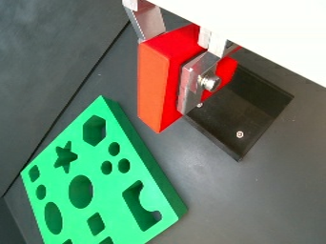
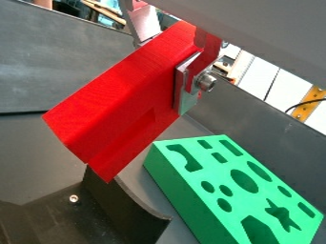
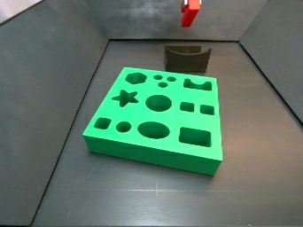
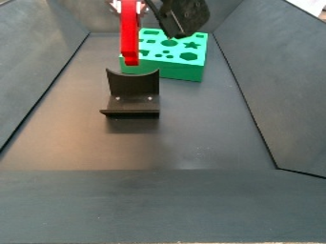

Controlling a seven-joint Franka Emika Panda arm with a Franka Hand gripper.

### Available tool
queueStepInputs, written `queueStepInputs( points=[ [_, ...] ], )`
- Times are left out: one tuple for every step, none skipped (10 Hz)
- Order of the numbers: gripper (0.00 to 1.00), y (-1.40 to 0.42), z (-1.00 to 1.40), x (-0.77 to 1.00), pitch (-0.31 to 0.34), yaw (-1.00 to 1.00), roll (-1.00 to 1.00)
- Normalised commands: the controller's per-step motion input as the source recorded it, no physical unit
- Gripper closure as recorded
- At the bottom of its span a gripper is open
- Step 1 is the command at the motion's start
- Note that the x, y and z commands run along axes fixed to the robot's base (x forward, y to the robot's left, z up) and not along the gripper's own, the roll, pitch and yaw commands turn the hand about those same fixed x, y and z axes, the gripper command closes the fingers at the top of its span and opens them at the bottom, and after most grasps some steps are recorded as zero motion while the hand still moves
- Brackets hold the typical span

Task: Pick up the double-square object. Move up. Place the double-square object on the fixture. Regrasp the double-square object. Move to above the board. Insert the double-square object.
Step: Place the double-square object on the fixture.

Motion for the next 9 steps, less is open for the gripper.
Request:
queueStepInputs(
  points=[
    [1.0,0.13,-1.0,0.12,0.224,-0.01,-1.0],
    [1.0,0.14,-1.0,0.14,0.23,-0.09,-0.83],
    [1.0,0.14,-1.0,0.15,0.219,-0.12,-0.73],
    [1.0,0.14,-1.0,0.15,0.173,-0.16,-0.5],
    [1.0,0.14,-1.0,0.16,0.129,-0.18,-0.32],
    [1.0,0.14,-1.0,0.17,0.078,-0.19,-0.19],
    [1.0,0.13,-0.93,0.16,0.063,-0.19,-0.15],
    [1.0,0.11,-0.67,0.13,0.036,-0.18,-0.07],
    [1.0,0.11,-0.67,0.13,0.036,-0.18,-0.07]
  ],
)
